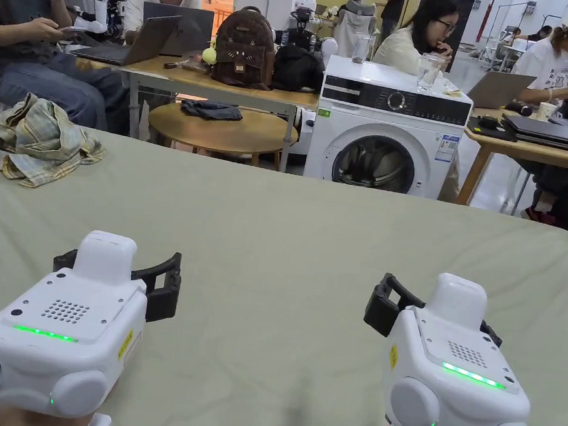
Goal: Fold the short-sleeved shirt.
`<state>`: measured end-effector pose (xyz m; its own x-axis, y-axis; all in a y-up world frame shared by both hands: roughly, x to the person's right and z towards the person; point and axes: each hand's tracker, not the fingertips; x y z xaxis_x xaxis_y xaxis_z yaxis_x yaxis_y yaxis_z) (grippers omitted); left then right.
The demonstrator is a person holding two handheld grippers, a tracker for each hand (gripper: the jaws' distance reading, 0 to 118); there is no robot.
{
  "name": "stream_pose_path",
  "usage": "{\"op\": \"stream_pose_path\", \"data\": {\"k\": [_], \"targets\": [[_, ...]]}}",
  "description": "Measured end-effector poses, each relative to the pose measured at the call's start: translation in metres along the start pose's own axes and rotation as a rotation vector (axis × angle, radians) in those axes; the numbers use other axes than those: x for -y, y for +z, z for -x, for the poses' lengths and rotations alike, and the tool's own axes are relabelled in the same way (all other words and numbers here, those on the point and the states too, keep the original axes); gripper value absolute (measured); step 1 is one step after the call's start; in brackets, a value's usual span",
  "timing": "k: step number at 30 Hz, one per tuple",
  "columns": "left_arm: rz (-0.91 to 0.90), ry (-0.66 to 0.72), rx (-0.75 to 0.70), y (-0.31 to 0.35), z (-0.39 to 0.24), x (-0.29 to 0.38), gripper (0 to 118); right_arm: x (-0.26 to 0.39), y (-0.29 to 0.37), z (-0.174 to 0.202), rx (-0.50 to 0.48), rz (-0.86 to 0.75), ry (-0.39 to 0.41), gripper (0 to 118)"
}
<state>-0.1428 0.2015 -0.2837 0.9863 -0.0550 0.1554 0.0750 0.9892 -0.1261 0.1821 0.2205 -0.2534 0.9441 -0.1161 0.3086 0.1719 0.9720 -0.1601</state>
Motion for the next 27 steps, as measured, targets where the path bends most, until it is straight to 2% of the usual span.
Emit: {"op": "stream_pose_path", "data": {"k": [3,27], "targets": [[0.003,0.007,0.012,0.001,0.001,0.0,78,0.001,-0.002,0.003,0.032,0.015,0.02,88],[-0.012,0.042,-0.045,-0.004,0.005,0.002,77,0.011,-0.011,0.002,0.015,0.043,0.036,88]]}}
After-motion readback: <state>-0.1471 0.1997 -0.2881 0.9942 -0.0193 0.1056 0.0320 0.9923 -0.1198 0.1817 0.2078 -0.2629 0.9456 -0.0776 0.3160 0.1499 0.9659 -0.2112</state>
